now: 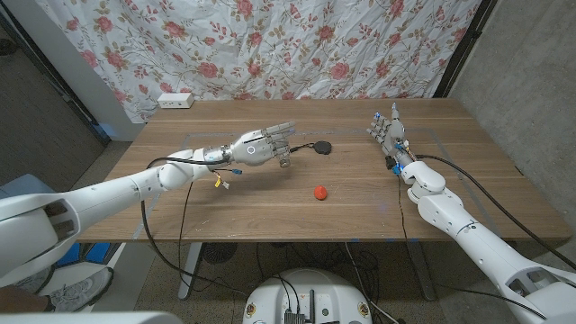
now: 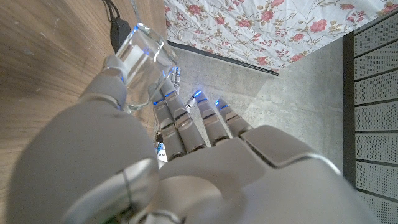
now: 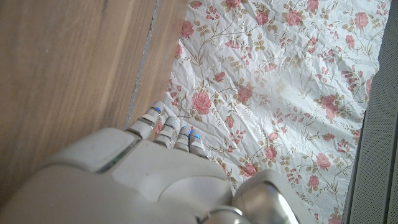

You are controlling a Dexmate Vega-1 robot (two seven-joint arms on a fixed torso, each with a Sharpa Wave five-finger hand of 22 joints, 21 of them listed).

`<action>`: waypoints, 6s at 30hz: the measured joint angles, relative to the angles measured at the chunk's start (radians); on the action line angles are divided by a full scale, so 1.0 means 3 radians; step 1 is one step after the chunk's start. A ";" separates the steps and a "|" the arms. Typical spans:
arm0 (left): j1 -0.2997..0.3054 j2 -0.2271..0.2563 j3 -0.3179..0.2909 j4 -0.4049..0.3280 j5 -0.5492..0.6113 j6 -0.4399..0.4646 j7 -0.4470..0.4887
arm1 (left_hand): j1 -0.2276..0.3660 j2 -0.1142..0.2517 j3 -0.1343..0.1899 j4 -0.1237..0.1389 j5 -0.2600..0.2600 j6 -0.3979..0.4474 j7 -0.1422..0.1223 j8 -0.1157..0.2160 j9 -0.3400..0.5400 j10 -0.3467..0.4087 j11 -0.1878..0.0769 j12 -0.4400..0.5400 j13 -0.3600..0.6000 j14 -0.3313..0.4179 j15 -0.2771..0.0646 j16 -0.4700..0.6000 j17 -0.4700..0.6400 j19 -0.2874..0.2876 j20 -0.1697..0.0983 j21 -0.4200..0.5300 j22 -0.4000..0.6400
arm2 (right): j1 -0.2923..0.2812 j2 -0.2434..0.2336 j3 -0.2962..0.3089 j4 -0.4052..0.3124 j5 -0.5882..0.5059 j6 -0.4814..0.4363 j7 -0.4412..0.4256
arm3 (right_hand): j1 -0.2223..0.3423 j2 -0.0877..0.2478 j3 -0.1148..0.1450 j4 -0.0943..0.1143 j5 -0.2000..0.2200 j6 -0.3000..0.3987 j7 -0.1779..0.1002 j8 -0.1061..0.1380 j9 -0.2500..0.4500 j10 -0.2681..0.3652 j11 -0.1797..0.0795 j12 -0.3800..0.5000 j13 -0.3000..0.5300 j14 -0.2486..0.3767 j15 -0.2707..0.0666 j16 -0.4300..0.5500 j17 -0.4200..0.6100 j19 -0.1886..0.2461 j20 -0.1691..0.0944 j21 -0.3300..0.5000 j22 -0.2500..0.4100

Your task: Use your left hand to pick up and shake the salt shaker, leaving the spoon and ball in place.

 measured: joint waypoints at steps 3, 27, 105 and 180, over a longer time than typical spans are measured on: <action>0.0007 -0.0011 0.0012 -0.0001 0.0018 -0.0018 0.0000 | 0.0000 0.0000 0.0000 0.0000 0.0000 0.0000 0.0000 0.0000 0.0000 0.0000 0.0000 0.0000 0.0000 0.0000 0.0000 0.0000 0.0000 0.0000 0.0000 0.0000 0.0000 | 0.0000 0.0000 0.0000 0.0000 0.0000 0.0000 0.0000 | 0.0000 0.0000 0.0000 0.0000 0.0000 0.0000 0.0000 0.0000 0.0000 0.0000 0.0000 0.0000 0.0000 0.0000 0.0000 0.0000 0.0000 0.0000 0.0000 0.0000 0.0000; 0.0072 -0.0066 -0.0010 -0.0050 0.0076 -0.0123 -0.0010 | 0.0005 -0.0005 -0.0023 0.0004 -0.0003 -0.0006 -0.0006 -0.0005 0.0000 0.0000 0.0000 -0.0026 -0.0001 0.0000 0.0000 0.0000 0.0000 0.0000 0.0000 0.0000 0.0000 | 0.0001 0.0001 -0.0001 0.0001 0.0000 0.0000 0.0001 | 0.0000 0.0000 0.0000 0.0000 0.0000 0.0000 0.0000 0.0000 0.0000 0.0000 0.0000 0.0000 0.0000 0.0000 0.0000 0.0000 0.0000 0.0000 0.0000 0.0000 0.0000; 0.0243 -0.0038 -0.0579 -0.0064 -0.0843 -0.0031 -0.0182 | 0.0043 0.0097 -0.0115 0.0014 -0.0015 0.0002 0.0002 -0.0072 0.0000 0.0007 -0.0007 -0.0054 0.0046 0.0007 0.0007 0.0000 0.0000 0.0000 0.0000 0.0000 0.0000 | 0.0001 0.0001 0.0000 0.0001 0.0000 0.0001 0.0002 | 0.0000 0.0000 0.0000 0.0000 0.0000 0.0000 0.0000 0.0000 0.0000 0.0000 0.0000 0.0000 -0.0002 0.0000 0.0000 0.0000 0.0016 0.0000 0.0000 0.0000 0.0000; 0.1529 -0.0475 -0.1859 -0.0868 -0.3537 -0.0276 -0.1612 | -0.0002 0.0142 -0.0171 0.0025 -0.0012 0.0033 0.0032 -0.0189 -0.0029 0.0035 0.0002 -0.0078 0.0044 0.0054 0.0018 0.0000 -0.0001 0.0042 0.0042 0.0000 0.0011 | 0.0002 0.0001 0.0000 0.0005 0.0000 0.0003 0.0002 | 0.0000 0.0000 0.0000 0.0000 0.0000 0.0000 0.0000 0.0000 0.0000 0.0000 0.0000 0.0000 -0.0002 0.0000 0.0000 0.0000 0.0015 0.0000 0.0000 0.0000 0.0000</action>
